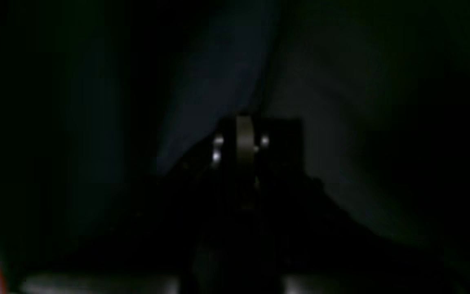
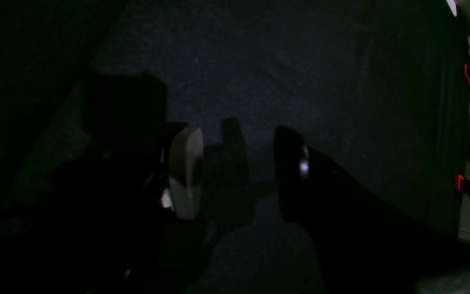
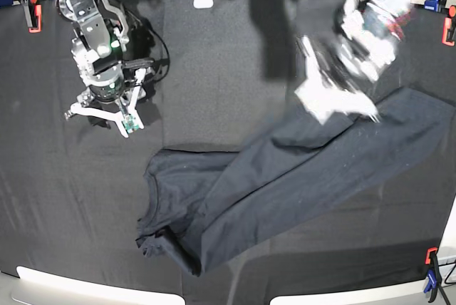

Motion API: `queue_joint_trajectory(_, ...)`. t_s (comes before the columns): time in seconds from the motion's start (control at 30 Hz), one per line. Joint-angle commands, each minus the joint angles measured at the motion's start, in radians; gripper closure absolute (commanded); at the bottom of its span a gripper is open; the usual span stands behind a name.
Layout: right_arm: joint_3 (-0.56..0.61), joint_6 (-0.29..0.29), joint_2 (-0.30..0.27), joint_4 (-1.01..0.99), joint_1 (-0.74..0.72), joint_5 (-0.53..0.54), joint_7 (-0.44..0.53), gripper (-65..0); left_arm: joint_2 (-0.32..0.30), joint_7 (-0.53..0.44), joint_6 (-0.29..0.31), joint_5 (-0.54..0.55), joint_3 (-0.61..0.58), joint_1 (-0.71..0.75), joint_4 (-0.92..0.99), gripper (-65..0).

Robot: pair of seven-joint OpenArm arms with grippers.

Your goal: Layout the t-shirt on the table in an organized manner, then fold the t-shirt properly

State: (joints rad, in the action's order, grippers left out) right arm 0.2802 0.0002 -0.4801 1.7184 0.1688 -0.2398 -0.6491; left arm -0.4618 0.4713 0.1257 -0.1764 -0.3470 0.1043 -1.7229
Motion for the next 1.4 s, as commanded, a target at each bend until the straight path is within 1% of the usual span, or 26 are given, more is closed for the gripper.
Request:
queue_joint_trajectory(0.0,-0.007,-0.014,-0.01,0.021,-0.011,-0.015,0.019,-27.9,-0.027,-0.019,-0.042,-0.006,0.006,-0.039,-0.021,0.0)
queue_joint_trajectory(0.1,-0.007,-0.014,-0.009,0.021,-0.011,0.01,0.021,-27.9,-0.074,-0.034,-0.071,-0.006,0.006,-0.119,-0.019,0.0)
queue_joint_trajectory(0.17,-0.007,-0.013,-0.002,0.021,-0.011,0.014,0.019,-27.9,-0.102,-0.068,-0.078,-0.006,0.006,-0.188,-0.003,0.0)
queue_joint_trajectory(0.23,-0.007,-0.012,0.009,0.021,-0.011,0.008,0.02,-27.9,-0.119,-0.11,-0.078,-0.006,0.006,-0.28,0.061,0.0)
queue_joint_trajectory(0.3,-0.007,-0.008,0.024,0.021,-0.011,0.005,0.02,-27.9,-0.12,-0.17,-0.082,-0.004,0.006,-0.388,0.19,0.0)
queue_joint_trajectory(0.4,-0.007,-0.007,0.058,0.021,-0.011,0.003,0.02,-27.9,-0.103,-0.314,-0.086,0.019,0.006,-0.575,0.473,0.0)
queue_joint_trajectory(0.43,-0.007,-0.006,0.073,0.021,-0.011,0.002,0.021,-27.9,-0.092,-0.346,-0.093,0.02,0.006,-0.643,0.575,0.0)
queue_joint_trajectory(0.53,-0.007,-0.005,0.117,0.021,-0.011,-0.043,0.033,-27.9,-0.056,-0.403,-0.1,0.029,0.006,-0.851,0.849,0.0)
queue_joint_trajectory(0.6,-0.007,-0.005,0.144,0.021,-0.011,-0.061,0.04,-27.9,-0.036,-0.441,-0.101,0.071,0.006,-0.975,0.995,0.0)
queue_joint_trajectory(0.7,-0.007,-0.004,0.175,0.021,-0.011,-0.068,0.042,-27.9,-0.015,-0.491,-0.108,0.108,0.006,-1.123,1.155,0.0)
queue_joint_trajectory(0.77,-0.007,-0.003,0.189,0.021,-0.011,-0.069,0.043,-27.9,-0.004,-0.509,-0.108,0.122,0.006,-1.194,1.221,0.0)
queue_joint_trajectory(0.83,-0.007,0.0,0.198,0.021,-0.011,-0.069,0.042,-27.9,0.002,-0.509,-0.107,0.161,0.006,-1.241,1.259,0.0)
queue_joint_trajectory(0.9,-0.007,0.001,0.203,0.021,-0.011,-0.068,0.042,-27.9,0.002,-0.522,-0.106,0.179,0.006,-1.258,1.27,0.0)
queue_joint_trajectory(0.97,-0.007,0.001,0.204,0.021,-0.011,-0.068,0.042,-27.9,0.002,-0.552,-0.106,0.182,0.006,-1.26,1.27,0.0)
queue_joint_trajectory(1.1,-0.007,0.001,0.203,0.021,-0.011,-0.068,0.043,-27.9,0.016,-0.555,-0.104,0.181,0.006,-1.259,1.271,0.0)
queue_joint_trajectory(1.13,-0.007,0.001,0.203,0.021,-0.011,-0.068,0.043,-27.9,0.021,-0.555,-0.103,0.181,0.006,-1.259,1.272,-3.1)
queue_joint_trajectory(1.2,-0.007,0.001,0.203,0.021,-0.011,-0.068,0.042,-27.9,0.033,-0.555,-0.102,0.177,0.006,-1.259,1.272,-16.0)
queue_joint_trajectory(1.23,-0.007,0.001,0.203,0.021,-0.011,-0.068,0.042,-27.9,0.039,-0.555,-0.097,0.177,0.006,-1.26,1.272,-21.2)
queue_joint_trajectory(1.27,-0.007,0.001,0.203,0.021,-0.011,-0.068,0.042,-27.9,0.044,-0.555,-0.096,0.178,0.006,-1.26,1.272,-23.7)
queue_joint_trajectory(1.37,-0.007,0.001,0.203,0.021,-0.011,-0.068,0.043,-28.0,0.057,-0.555,-0.095,0.178,0.006,-1.26,1.272,-23.9)
